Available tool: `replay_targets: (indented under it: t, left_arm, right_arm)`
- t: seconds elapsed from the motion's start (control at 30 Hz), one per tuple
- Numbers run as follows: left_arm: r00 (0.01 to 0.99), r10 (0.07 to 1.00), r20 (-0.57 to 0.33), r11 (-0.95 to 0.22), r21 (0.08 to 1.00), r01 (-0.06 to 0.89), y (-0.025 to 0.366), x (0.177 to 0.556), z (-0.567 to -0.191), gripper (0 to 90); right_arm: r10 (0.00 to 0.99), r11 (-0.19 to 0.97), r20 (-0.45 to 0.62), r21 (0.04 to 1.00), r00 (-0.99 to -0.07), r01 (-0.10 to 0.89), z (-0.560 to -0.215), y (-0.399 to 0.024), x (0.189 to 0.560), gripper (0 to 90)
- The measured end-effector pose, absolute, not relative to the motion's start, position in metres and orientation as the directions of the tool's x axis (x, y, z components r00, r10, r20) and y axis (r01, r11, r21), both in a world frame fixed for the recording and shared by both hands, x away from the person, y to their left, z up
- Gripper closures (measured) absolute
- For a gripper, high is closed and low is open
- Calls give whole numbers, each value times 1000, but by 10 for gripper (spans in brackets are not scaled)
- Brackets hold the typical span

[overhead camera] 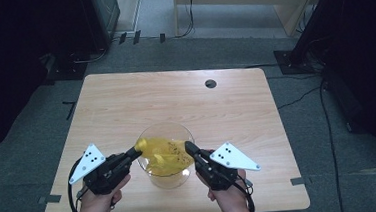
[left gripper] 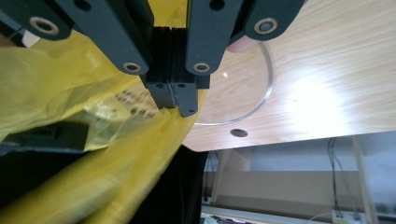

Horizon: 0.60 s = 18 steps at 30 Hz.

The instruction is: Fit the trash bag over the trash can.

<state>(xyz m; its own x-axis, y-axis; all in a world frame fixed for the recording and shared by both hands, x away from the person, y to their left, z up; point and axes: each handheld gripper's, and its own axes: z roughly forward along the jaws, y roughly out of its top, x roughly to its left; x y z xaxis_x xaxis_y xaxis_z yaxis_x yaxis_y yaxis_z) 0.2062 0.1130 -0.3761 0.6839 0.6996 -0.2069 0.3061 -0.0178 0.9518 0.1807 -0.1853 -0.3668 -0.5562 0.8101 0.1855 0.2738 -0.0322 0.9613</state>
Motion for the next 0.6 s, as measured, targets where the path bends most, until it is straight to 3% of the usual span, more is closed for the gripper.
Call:
replay_targets:
  t: [0.3,0.6]
  left_arm:
    - [645,736,-205,-23,945,327,135,212,-379,900]
    - [586,782,-212,-26,928,370,145,219,-392,900]
  right_arm:
    - [877,-73,188,962,-442,265,-372,-208,188,900]
    - [916,-31,143,957,-375,288,-388,-215,198,900]
